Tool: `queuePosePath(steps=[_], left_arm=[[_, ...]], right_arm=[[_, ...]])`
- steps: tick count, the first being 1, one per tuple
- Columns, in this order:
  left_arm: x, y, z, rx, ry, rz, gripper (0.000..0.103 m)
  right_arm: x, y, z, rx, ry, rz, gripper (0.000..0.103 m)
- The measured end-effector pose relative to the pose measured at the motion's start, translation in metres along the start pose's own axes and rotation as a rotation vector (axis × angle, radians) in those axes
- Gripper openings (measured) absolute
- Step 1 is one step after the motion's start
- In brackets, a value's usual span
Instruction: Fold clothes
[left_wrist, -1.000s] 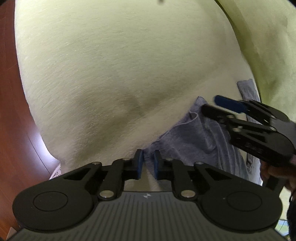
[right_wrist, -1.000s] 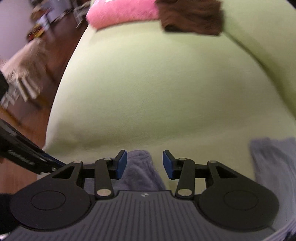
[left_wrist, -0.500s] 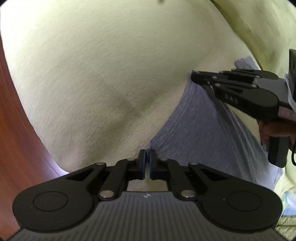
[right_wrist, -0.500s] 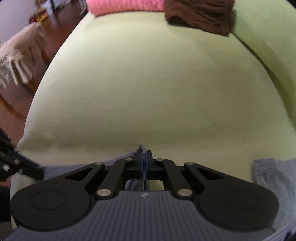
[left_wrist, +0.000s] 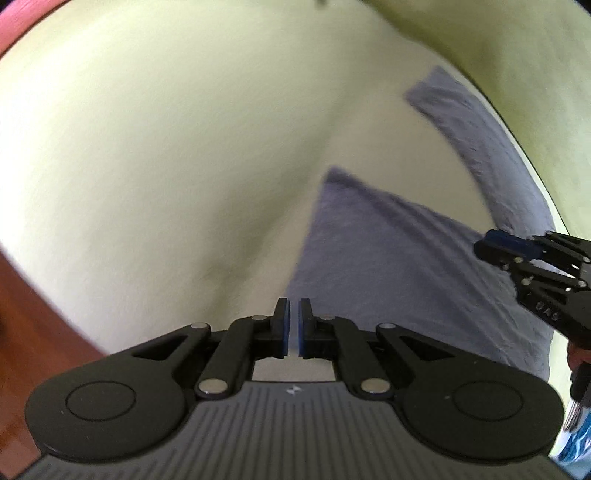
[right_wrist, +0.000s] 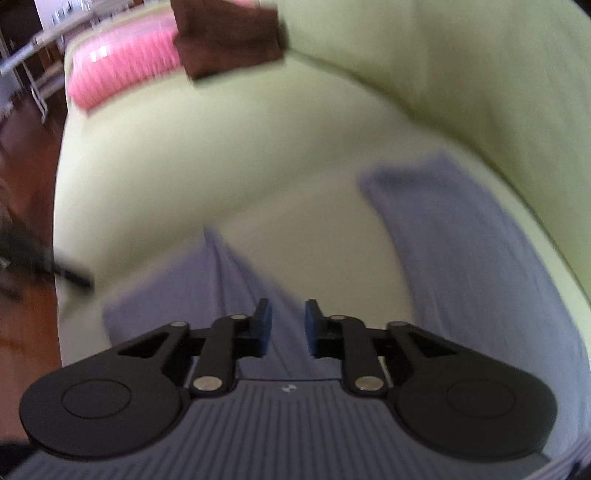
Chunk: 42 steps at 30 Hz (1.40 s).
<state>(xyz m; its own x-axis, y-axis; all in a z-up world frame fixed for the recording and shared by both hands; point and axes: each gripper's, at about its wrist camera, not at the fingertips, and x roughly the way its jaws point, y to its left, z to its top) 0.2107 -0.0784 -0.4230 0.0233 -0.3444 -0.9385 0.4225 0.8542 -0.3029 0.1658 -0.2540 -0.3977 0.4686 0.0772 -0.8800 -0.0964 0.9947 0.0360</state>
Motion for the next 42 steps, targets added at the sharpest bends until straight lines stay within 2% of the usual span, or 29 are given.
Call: queuePosePath(steps=[3,9,10,11,12,15,18,20,21,23,25,27,30,33,36,37,38,42], left_arm=[[0.015,-0.019,-0.001,0.031,0.008,-0.007,0.002],[0.042,-0.037,-0.017,0.047,0.032,0.051,0.002],[0.042,-0.039,-0.018,0.055,0.026,0.056,0.002],[0.043,-0.04,-0.018,0.059,0.024,0.059,0.002],[0.043,-0.04,-0.017,0.057,0.025,0.059,0.002],[0.041,-0.041,-0.018,0.058,0.021,0.062,0.002],[0.04,-0.044,-0.019,0.067,0.013,0.071,0.003],[0.043,-0.043,-0.018,0.069,0.012,0.075,0.004],[0.042,-0.042,-0.017,0.068,0.016,0.083,0.005],[0.039,-0.043,-0.015,0.075,0.018,0.095,0.004],[0.029,-0.044,-0.01,0.095,-0.005,0.09,0.004],[0.023,-0.047,-0.001,0.108,-0.023,0.065,0.004],[0.025,-0.059,0.012,0.126,-0.034,0.019,0.004],[0.034,-0.079,0.011,0.153,-0.018,-0.032,0.004],[0.045,-0.093,0.004,0.161,0.008,-0.063,0.004],[0.049,-0.096,0.0,0.165,0.015,-0.063,0.004],[0.053,-0.098,-0.004,0.166,0.025,-0.059,0.004],[0.059,-0.095,-0.009,0.15,0.026,-0.037,0.004]], right_arm=[[0.013,-0.005,0.018,-0.093,-0.024,0.071,0.016],[0.055,0.013,0.042,-0.296,0.004,0.19,0.016],[0.06,0.016,0.042,-0.319,0.022,0.202,0.015],[0.065,0.019,0.041,-0.343,0.028,0.193,0.01],[0.065,0.02,0.041,-0.347,0.012,0.2,0.001],[0.068,0.011,0.049,-0.294,-0.009,0.162,0.0],[0.074,-0.001,0.052,-0.23,0.001,0.163,0.0],[0.072,0.0,0.051,-0.231,-0.012,0.146,0.0],[0.066,-0.003,0.05,-0.212,-0.036,0.104,0.003],[0.056,-0.013,0.05,-0.164,-0.075,0.052,0.02],[0.035,-0.039,0.049,-0.042,-0.111,0.045,0.021],[0.023,-0.057,0.042,-0.012,-0.09,0.091,0.023],[0.018,-0.055,0.027,-0.134,0.002,0.146,0.023],[0.023,-0.048,0.013,-0.223,0.054,0.151,0.022],[0.036,-0.044,0.007,-0.243,0.087,0.181,0.023],[0.037,-0.043,0.006,-0.259,0.078,0.177,0.018],[0.036,-0.043,0.005,-0.274,0.069,0.16,0.0],[0.034,-0.063,0.007,-0.164,0.042,0.043,0.0]])
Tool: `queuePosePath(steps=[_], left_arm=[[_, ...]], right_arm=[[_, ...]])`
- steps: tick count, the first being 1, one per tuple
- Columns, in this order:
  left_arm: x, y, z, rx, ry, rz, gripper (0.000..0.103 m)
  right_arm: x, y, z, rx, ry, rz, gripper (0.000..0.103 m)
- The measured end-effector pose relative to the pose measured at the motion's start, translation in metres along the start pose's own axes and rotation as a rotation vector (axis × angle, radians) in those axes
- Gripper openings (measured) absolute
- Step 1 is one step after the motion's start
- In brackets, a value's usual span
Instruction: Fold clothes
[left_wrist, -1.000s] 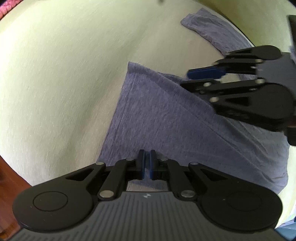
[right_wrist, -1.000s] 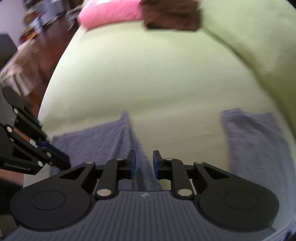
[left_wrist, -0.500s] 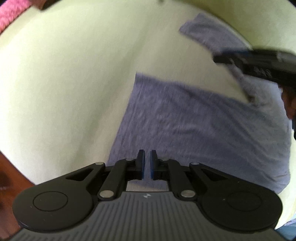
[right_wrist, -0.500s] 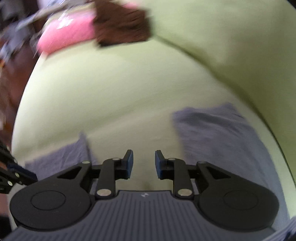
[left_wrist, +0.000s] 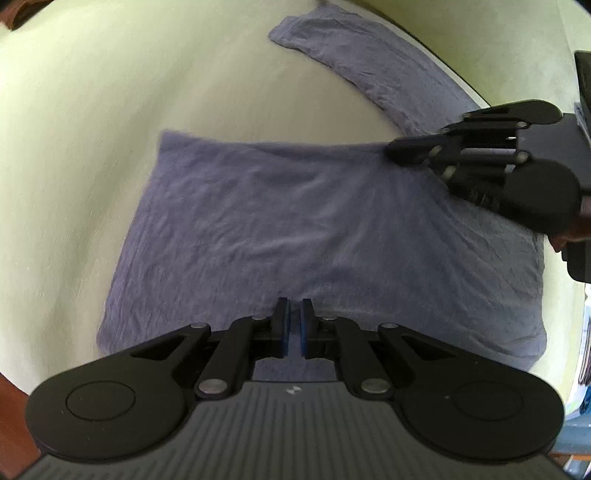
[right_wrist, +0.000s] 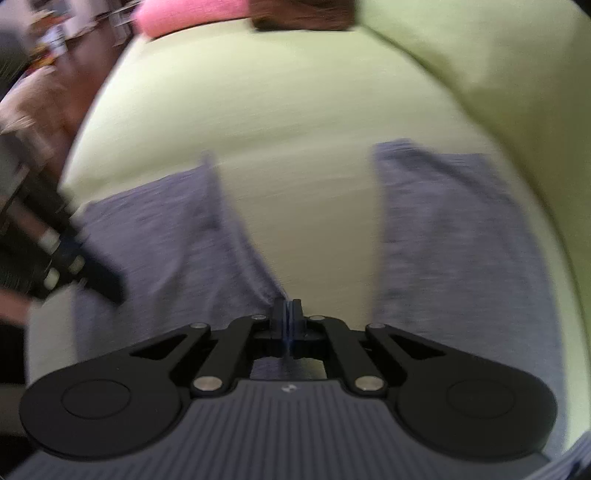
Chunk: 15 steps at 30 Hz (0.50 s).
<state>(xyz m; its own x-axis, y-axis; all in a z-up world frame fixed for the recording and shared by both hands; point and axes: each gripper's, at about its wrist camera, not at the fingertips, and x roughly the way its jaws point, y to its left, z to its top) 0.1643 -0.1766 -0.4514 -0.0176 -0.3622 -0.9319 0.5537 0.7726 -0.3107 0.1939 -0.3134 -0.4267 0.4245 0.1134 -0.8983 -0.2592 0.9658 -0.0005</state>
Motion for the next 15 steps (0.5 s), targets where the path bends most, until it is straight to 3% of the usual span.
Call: queuePosePath(steps=[3,4,5,6,8,10,13,15], left_arm=[[-0.005,0.003,0.003,0.005,-0.014,0.027,0.004],[-0.008,0.005,0.003,-0.001,-0.022,0.033,0.004],[-0.012,0.008,0.004,-0.008,-0.03,0.039,0.004],[-0.017,0.013,0.006,-0.015,-0.043,0.053,0.004],[-0.022,0.021,0.007,-0.02,-0.062,0.085,0.004],[-0.023,0.034,0.011,-0.041,-0.074,0.116,0.004],[-0.024,0.046,0.011,-0.074,-0.072,0.127,0.004],[-0.021,0.053,0.009,-0.081,-0.069,0.14,0.004]], right_arm=[[0.0,0.004,0.0,-0.014,-0.001,0.019,0.001],[-0.001,0.008,0.002,-0.024,-0.001,0.02,0.012],[-0.002,0.011,0.005,-0.02,0.001,0.015,0.029],[-0.004,0.012,0.009,-0.01,-0.017,0.012,0.032],[-0.008,0.012,0.017,0.027,-0.064,0.035,0.031],[-0.004,0.017,0.033,0.064,-0.106,0.113,0.031],[0.015,0.032,0.058,0.007,-0.091,0.152,0.015],[0.033,0.035,0.071,0.01,-0.069,0.169,0.014]])
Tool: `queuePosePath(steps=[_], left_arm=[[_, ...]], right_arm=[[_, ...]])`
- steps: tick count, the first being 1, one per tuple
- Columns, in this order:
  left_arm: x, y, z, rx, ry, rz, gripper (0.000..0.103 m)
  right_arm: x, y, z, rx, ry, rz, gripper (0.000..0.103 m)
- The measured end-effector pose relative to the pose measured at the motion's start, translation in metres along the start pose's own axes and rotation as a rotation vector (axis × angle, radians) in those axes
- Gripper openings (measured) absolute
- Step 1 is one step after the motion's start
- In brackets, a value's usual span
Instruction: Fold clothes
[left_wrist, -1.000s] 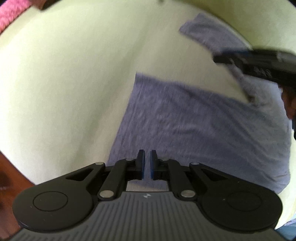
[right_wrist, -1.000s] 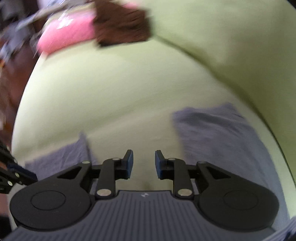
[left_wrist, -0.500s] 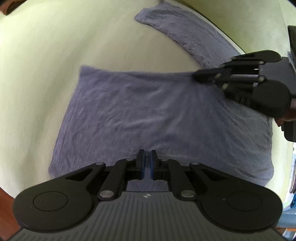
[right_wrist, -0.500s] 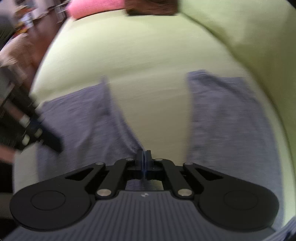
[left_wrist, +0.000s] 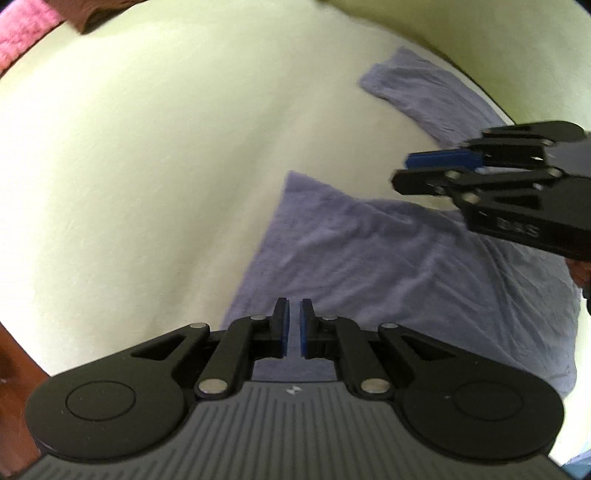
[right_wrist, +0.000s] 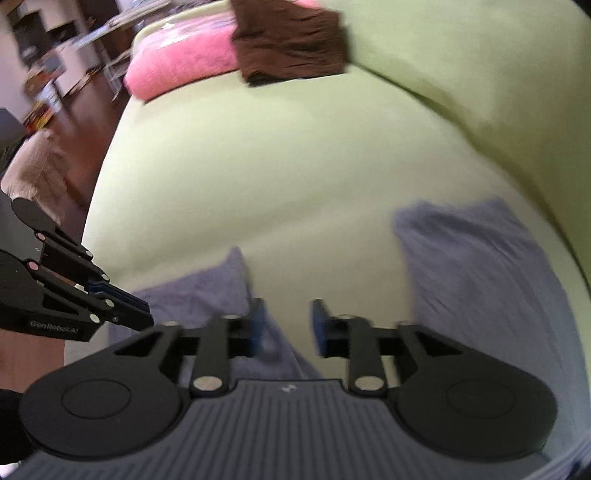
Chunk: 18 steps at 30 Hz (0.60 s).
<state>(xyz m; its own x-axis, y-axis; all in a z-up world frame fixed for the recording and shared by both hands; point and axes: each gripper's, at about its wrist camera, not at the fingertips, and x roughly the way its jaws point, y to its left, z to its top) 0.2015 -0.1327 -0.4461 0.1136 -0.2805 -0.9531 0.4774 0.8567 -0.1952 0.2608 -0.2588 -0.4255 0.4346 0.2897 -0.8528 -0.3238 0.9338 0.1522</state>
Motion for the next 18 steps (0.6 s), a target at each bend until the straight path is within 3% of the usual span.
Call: queuePosePath(steps=[8,9,10,12,18], left_arm=[[0.007,0.012,-0.01,-0.027,0.031,-0.024,0.004],[0.007,0.012,-0.009,-0.029,0.031,-0.029,0.004],[0.007,0.013,-0.008,-0.032,0.031,-0.034,0.004],[0.007,0.014,-0.005,-0.038,0.031,-0.045,0.004],[0.01,0.016,-0.001,-0.031,0.022,-0.052,0.004]], right_arm=[[0.039,0.019,0.009,-0.073,0.086,0.067,0.015],[0.041,0.02,0.009,-0.082,0.086,0.071,0.013],[0.042,0.021,0.011,-0.097,0.089,0.067,0.0],[0.042,0.022,0.015,-0.129,0.094,0.069,0.0],[0.043,0.003,0.02,-0.052,0.052,-0.049,0.0]])
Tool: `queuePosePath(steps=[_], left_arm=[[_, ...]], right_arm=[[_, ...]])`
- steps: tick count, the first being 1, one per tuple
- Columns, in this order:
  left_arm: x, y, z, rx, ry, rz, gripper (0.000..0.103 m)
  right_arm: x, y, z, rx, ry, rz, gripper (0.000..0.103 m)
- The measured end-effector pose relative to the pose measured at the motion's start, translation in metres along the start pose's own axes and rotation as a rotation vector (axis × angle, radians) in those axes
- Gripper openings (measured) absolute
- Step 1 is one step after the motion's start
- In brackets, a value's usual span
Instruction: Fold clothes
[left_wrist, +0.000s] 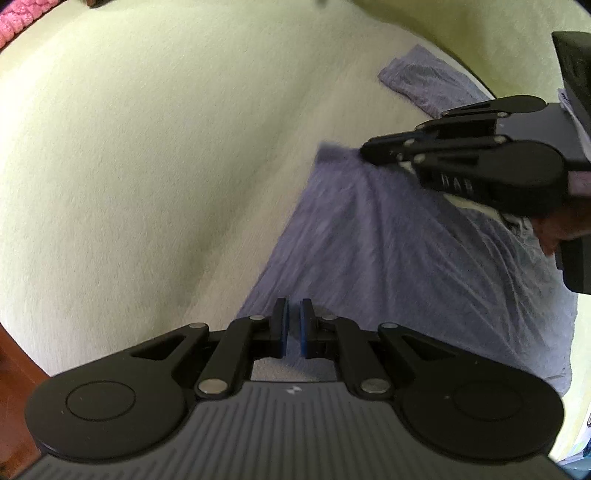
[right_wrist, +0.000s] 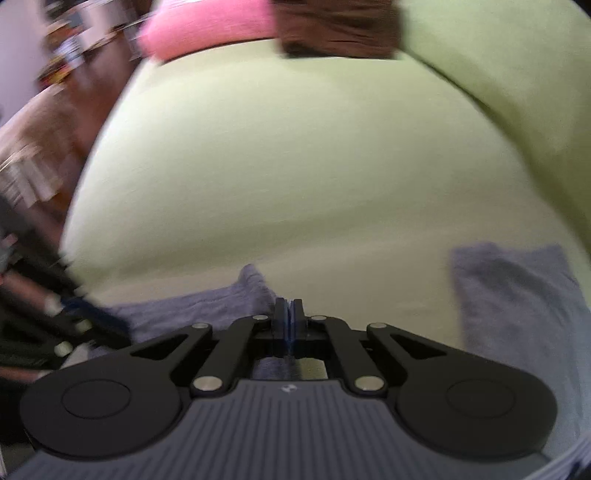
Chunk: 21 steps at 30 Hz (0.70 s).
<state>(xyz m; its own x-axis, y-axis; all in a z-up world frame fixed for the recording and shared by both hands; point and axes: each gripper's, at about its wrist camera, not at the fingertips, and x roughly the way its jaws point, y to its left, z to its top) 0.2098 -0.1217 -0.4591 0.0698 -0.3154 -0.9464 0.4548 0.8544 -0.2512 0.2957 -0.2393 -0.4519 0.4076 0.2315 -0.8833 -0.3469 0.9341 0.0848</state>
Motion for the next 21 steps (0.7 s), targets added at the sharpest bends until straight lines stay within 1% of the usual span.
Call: queuePosePath(steps=[2,4,5,7,8,10,11,12,14,15,17,20,21], left_arm=[[0.001,0.0,0.0,0.011,-0.001,0.003,0.004],[-0.001,-0.001,-0.001,0.025,-0.001,0.009,0.004],[-0.003,0.0,-0.002,0.027,-0.001,0.011,0.004],[-0.006,0.001,-0.003,0.031,-0.003,0.015,0.004],[-0.007,0.002,-0.003,0.036,-0.002,0.018,0.004],[-0.004,0.003,-0.006,0.051,0.018,0.028,0.005],[-0.003,0.004,-0.008,0.065,0.026,0.035,0.005],[-0.002,0.004,-0.009,0.084,0.03,0.045,0.005],[-0.003,0.004,-0.014,0.133,0.042,0.074,0.005],[-0.006,0.005,-0.016,0.156,0.052,0.095,0.005],[-0.009,0.009,-0.017,0.157,0.072,0.107,0.005],[-0.012,0.008,-0.017,0.153,0.091,0.101,0.005],[-0.012,-0.001,-0.017,0.176,0.091,0.092,0.005]], right_arm=[[0.001,-0.002,-0.003,0.014,-0.006,-0.01,0.0],[-0.002,0.001,-0.004,0.009,-0.022,-0.039,0.001],[-0.006,0.001,-0.005,0.022,-0.036,-0.08,0.007],[-0.019,-0.002,-0.009,0.063,-0.07,-0.125,0.008],[-0.023,-0.001,-0.01,0.083,-0.082,-0.129,0.009],[-0.042,0.0,-0.018,0.168,-0.13,-0.1,0.009],[-0.045,0.004,-0.022,0.178,-0.132,-0.085,0.009],[-0.048,0.014,-0.032,0.191,-0.116,-0.062,0.009],[-0.049,0.037,-0.053,0.204,-0.053,-0.079,0.009],[-0.056,0.05,-0.065,0.227,-0.042,-0.099,0.009],[-0.08,0.076,-0.092,0.32,-0.057,-0.131,0.011],[-0.115,0.106,-0.137,0.506,-0.036,-0.225,0.024],[-0.123,0.11,-0.151,0.564,-0.02,-0.258,0.024]])
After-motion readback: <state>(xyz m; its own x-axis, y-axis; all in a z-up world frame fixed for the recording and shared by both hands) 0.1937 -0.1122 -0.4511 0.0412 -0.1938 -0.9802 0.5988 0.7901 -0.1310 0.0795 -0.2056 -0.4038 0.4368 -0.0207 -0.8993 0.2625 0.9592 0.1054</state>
